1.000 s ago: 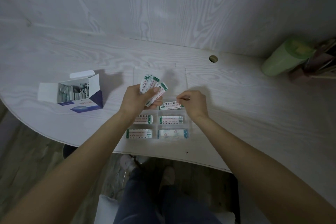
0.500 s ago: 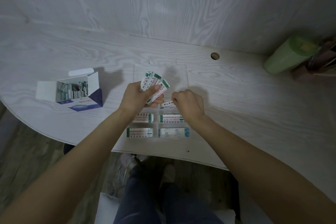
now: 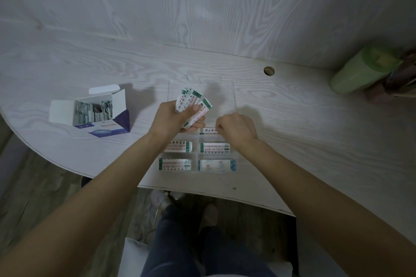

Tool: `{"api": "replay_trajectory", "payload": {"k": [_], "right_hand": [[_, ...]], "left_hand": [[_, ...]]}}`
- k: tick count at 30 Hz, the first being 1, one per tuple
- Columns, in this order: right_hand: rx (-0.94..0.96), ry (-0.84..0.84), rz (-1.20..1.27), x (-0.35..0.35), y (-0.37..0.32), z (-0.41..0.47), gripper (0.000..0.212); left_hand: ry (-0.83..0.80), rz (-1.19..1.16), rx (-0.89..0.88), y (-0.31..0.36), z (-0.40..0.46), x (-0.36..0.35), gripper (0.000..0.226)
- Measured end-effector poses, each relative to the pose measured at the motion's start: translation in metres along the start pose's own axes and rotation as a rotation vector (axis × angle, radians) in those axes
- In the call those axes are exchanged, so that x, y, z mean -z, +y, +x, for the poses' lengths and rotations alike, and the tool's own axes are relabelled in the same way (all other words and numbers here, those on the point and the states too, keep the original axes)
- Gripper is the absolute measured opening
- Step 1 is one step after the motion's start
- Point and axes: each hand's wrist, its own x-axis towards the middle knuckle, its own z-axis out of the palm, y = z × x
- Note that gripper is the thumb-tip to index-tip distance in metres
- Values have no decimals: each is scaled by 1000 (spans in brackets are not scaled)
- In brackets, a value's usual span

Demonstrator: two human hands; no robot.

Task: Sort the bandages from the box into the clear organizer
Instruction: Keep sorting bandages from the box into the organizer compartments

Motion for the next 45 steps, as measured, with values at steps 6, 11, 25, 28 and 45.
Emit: {"api": "replay_trajectory", "payload": {"k": [6, 11, 25, 28, 45], "right_hand": [[-198, 75, 1375, 45, -7, -18, 14], [-120, 140, 1368, 46, -5, -18, 10], [-134, 135, 1362, 42, -6, -19, 14], [-145, 164, 1339, 40, -5, -17, 10], [-96, 100, 1155, 30, 11, -11, 10]], "left_hand": [[-23, -82, 70, 4, -3, 0, 19], [-109, -25, 48, 8, -7, -7, 29], [-16, 48, 28, 3, 3, -5, 18], [-10, 50, 26, 3, 2, -6, 15], [116, 212, 23, -4, 17, -3, 16]]}}
